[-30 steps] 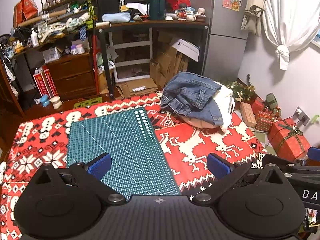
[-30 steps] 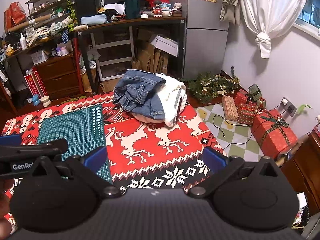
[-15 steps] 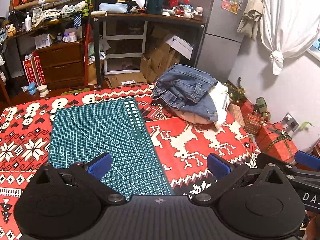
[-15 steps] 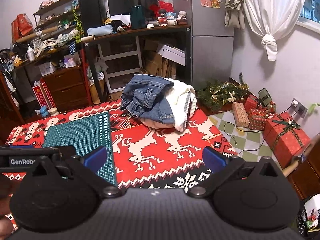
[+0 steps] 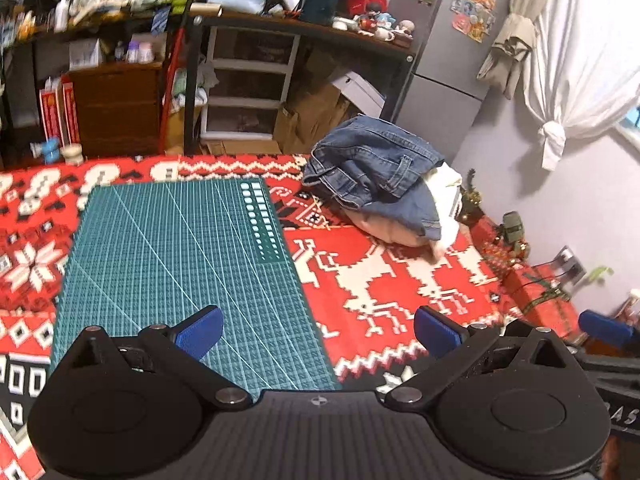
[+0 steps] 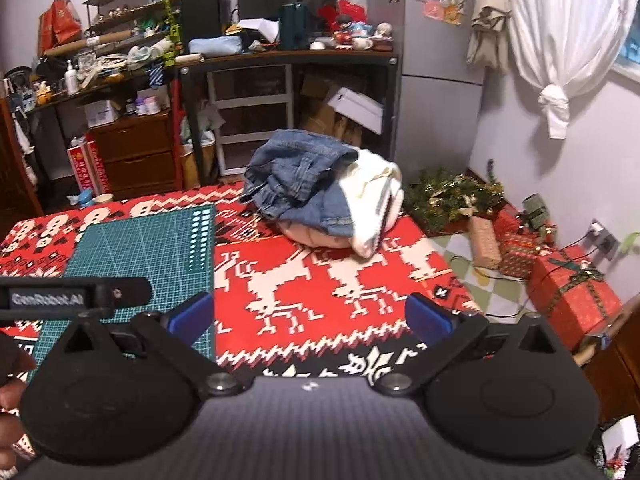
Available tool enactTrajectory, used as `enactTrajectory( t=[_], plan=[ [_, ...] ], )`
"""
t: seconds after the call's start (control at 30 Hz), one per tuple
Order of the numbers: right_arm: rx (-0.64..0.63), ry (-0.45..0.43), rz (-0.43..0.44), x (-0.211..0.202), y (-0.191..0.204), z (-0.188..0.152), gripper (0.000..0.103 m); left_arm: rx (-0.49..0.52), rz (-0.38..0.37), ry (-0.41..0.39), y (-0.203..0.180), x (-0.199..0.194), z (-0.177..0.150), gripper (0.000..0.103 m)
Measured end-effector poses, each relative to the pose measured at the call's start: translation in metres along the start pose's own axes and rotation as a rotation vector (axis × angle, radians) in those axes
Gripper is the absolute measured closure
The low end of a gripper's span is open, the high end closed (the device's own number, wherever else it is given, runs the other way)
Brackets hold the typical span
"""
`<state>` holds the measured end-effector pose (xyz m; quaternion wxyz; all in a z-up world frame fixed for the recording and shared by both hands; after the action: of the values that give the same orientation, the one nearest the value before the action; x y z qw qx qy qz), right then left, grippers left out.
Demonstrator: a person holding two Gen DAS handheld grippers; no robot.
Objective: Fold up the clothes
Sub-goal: 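Grasp the blue denim shorts on the pile with both grippers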
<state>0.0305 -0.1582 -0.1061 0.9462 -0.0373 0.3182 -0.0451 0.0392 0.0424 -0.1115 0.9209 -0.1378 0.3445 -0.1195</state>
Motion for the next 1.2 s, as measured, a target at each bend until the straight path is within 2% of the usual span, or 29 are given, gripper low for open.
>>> enactTrajectory(
  t=[0.23, 0.33, 0.43, 0.53, 0.73, 0.87, 1.03, 1.13, 1.2],
  plan=[
    [-0.025, -0.018, 0.08, 0.026, 0.003, -0.006, 0.0, -0.006, -0.046, -0.077, 0.01, 0.018, -0.003, 0.0],
    [-0.052, -0.032, 0.079, 0.04, 0.007, -0.003, 0.0, 0.027, -0.065, -0.064, 0.013, 0.032, 0.003, 0.0],
    [-0.058, -0.046, 0.078, 0.055, 0.008, 0.006, 0.0, 0.004, -0.089, -0.032, 0.02, 0.049, 0.012, 0.0],
    [-0.032, -0.028, 0.12, 0.074, 0.006, 0.017, 0.0, -0.035, -0.099, 0.005, 0.028, 0.067, 0.021, 0.0],
    [-0.016, -0.041, 0.124, 0.11, 0.003, 0.039, 0.002, -0.035, -0.089, 0.018, 0.042, 0.096, 0.033, 0.001],
    [0.003, -0.029, 0.133, 0.135, 0.002, 0.052, 0.008, -0.029, -0.059, 0.012, 0.05, 0.112, 0.042, 0.004],
    [0.005, -0.025, 0.14, 0.168, 0.006, 0.069, 0.023, -0.004, -0.043, 0.019, 0.056, 0.138, 0.058, 0.015],
    [0.006, -0.025, 0.151, 0.188, 0.011, 0.079, 0.035, -0.019, -0.075, 0.024, 0.061, 0.153, 0.067, 0.024],
    [0.01, -0.023, 0.143, 0.202, 0.013, 0.084, 0.048, -0.04, -0.105, 0.024, 0.064, 0.162, 0.072, 0.031]
  ],
)
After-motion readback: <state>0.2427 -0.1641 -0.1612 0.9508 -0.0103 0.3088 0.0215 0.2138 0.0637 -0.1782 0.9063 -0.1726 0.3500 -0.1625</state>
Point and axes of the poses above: each gripper's, at about its wrist camera, not at the fingertips, and x roughly the way its jaws point, y to its left, z to its top, the point moved 2 cm from there along x, roughly the way its jaws point, and after that the axes turned 11 degrees about -z, right-handed, at the moved point
